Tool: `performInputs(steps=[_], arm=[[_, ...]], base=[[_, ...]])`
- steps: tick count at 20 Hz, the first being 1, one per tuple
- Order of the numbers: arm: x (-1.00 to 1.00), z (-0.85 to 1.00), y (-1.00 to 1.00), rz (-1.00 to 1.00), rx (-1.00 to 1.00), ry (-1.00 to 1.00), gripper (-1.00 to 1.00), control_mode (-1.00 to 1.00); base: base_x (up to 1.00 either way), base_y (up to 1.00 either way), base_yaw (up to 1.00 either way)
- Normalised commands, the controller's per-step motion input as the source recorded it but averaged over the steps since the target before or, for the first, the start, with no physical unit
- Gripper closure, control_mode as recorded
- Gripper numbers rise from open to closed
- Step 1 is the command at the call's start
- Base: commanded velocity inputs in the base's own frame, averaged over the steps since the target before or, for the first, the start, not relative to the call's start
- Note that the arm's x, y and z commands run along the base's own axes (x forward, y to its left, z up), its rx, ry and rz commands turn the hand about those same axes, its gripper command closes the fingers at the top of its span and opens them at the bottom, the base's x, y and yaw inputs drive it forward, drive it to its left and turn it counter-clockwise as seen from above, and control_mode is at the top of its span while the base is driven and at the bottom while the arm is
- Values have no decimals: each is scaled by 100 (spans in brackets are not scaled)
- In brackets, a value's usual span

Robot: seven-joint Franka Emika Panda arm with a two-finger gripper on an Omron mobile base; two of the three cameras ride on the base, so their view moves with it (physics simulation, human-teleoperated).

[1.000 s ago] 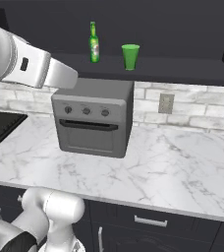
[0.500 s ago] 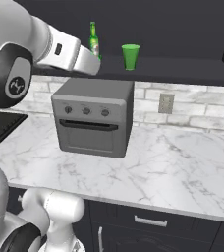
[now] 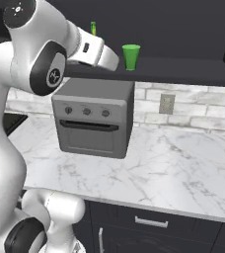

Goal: Open the cabinet directly in front. Then move the beer and the cup to the dining counter with the candle on it.

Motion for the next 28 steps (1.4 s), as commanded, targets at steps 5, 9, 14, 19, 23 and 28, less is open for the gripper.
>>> performInputs(steps=[5, 9, 14, 19, 23, 28], arm=[[69, -1, -21, 0, 3, 2, -100, -100], [71, 0, -23, 0, 5, 5, -100, -100], [69, 0, -27, 0, 6, 4, -100, -100], [51, 8, -27, 0, 10, 4, -100, -100], [62, 0, -17, 0, 0, 3, -100, -100], [66, 0, -8, 0, 0, 5, -100, -100]], base=[[0, 0, 0], [0, 0, 0], [0, 0, 0], [0, 0, 0], [0, 0, 0], [0, 0, 0]])
